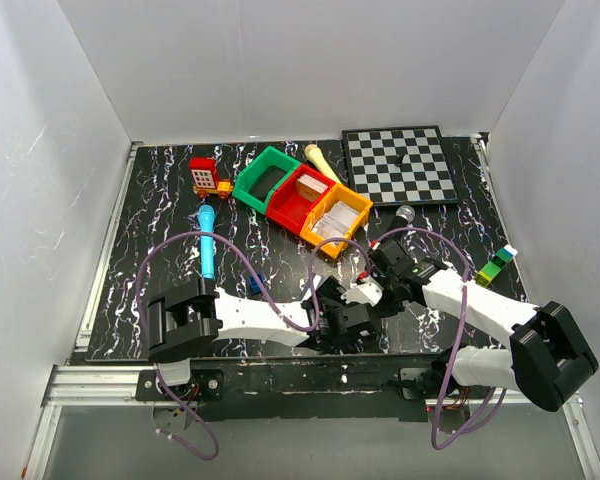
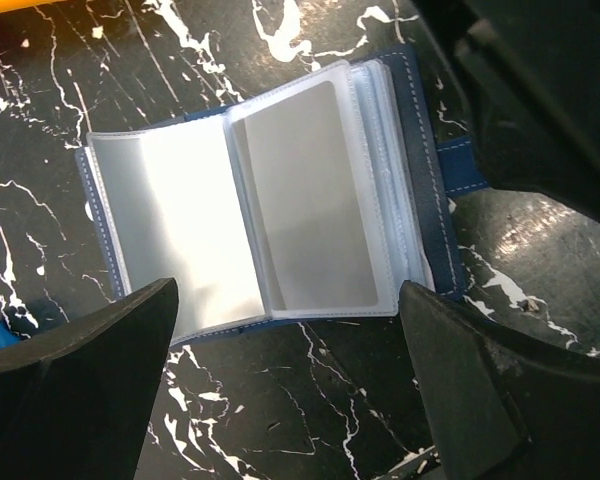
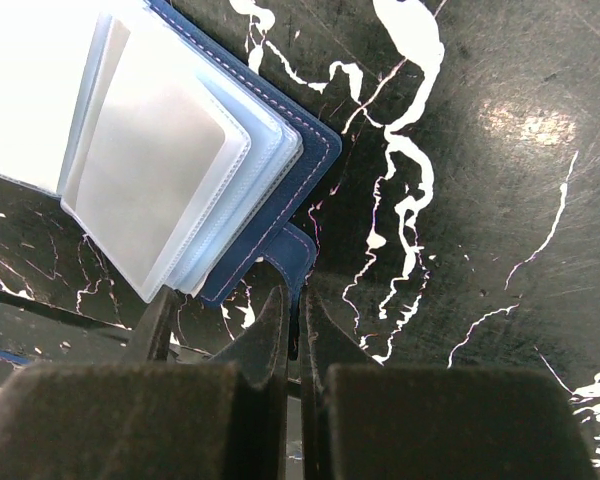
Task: Take the credit cards out of the card holder
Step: Remove the credit card from the card holder.
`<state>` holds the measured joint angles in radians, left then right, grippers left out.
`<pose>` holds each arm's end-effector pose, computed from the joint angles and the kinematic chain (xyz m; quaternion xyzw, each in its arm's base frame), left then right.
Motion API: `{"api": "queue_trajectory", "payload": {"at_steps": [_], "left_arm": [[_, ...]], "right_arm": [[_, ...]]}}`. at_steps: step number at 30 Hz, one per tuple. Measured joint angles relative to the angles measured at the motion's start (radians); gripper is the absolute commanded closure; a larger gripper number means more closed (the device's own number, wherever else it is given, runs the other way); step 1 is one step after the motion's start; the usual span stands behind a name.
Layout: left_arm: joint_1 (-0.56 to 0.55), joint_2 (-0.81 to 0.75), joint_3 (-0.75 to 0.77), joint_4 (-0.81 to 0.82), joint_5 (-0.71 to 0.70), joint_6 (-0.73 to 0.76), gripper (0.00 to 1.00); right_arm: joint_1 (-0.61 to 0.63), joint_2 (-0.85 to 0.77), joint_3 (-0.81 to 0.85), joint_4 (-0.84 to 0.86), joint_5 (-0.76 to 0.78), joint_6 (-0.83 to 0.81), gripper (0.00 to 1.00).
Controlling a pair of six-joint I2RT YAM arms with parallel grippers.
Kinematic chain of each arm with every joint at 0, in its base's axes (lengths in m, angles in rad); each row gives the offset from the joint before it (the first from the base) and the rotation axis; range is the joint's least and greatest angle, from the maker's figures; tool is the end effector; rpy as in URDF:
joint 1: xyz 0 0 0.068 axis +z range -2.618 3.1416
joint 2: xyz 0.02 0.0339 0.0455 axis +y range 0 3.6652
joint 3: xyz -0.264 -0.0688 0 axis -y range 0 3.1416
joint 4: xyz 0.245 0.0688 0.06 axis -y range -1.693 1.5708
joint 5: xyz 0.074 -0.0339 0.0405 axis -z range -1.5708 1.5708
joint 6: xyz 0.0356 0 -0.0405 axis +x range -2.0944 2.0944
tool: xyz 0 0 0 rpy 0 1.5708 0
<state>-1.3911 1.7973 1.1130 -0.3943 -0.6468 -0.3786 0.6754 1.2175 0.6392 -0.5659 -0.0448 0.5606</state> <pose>0.0846 -0.3459 0.1721 0.3782 0.8418 0.0165 0.3848 0.1644 0.1338 0.1778 -0.0608 0.9752 0.1405 0.1598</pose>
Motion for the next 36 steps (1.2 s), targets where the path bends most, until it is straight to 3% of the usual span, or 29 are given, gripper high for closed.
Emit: {"api": "queue_trajectory", "payload": {"at_steps": [17,29,32,36], "left_arm": [[0.082,-0.091,-0.034,-0.024,-0.076,-0.048,0.07],[0.211,-0.173,-0.084,-0.016,-0.026,-0.092,0.07],[0.245,-0.179,-0.1,-0.017,-0.004,-0.101,0.11],[0.268,-0.181,-0.106,-0.016,0.027,-0.107,0.22]], "right_arm": [[-0.001,0.0,0.0,0.0,-0.004,-0.001,0.99],[-0.001,0.0,0.0,-0.001,-0.007,-0.011,0.99],[-0.001,0.0,0.0,-0.001,-0.008,-0.012,0.99],[-0.001,0.0,0.0,-0.001,-0.008,-0.015,0.99]]}}
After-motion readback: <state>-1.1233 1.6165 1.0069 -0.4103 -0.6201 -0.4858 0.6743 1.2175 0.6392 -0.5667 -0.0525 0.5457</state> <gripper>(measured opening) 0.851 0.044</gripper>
